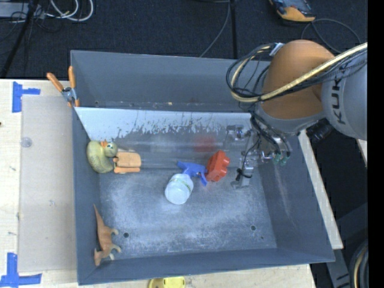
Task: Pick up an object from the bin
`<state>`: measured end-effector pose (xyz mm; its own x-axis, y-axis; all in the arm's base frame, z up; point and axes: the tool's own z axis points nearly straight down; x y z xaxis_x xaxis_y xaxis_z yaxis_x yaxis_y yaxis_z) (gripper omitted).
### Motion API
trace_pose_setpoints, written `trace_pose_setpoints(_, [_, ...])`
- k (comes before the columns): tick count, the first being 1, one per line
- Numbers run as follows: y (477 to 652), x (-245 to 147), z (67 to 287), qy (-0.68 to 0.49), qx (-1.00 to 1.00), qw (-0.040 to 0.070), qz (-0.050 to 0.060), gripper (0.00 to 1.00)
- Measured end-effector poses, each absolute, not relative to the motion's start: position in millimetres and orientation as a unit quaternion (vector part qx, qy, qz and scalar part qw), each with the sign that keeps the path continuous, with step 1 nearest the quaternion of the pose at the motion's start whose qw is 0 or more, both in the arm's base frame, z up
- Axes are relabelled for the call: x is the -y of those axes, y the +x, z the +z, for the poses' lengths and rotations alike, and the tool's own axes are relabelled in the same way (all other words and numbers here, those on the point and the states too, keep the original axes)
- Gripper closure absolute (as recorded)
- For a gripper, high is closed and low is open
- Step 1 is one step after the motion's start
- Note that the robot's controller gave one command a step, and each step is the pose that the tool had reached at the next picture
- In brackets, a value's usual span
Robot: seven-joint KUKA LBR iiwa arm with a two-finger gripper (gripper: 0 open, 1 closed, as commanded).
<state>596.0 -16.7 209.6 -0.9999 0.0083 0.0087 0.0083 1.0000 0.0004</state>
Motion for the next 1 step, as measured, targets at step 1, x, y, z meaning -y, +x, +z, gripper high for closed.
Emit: trace_pose_setpoints(1, [597.3, 16.6, 214.4, -0.004, 1.0, 0.001, 0.0, 0.0])
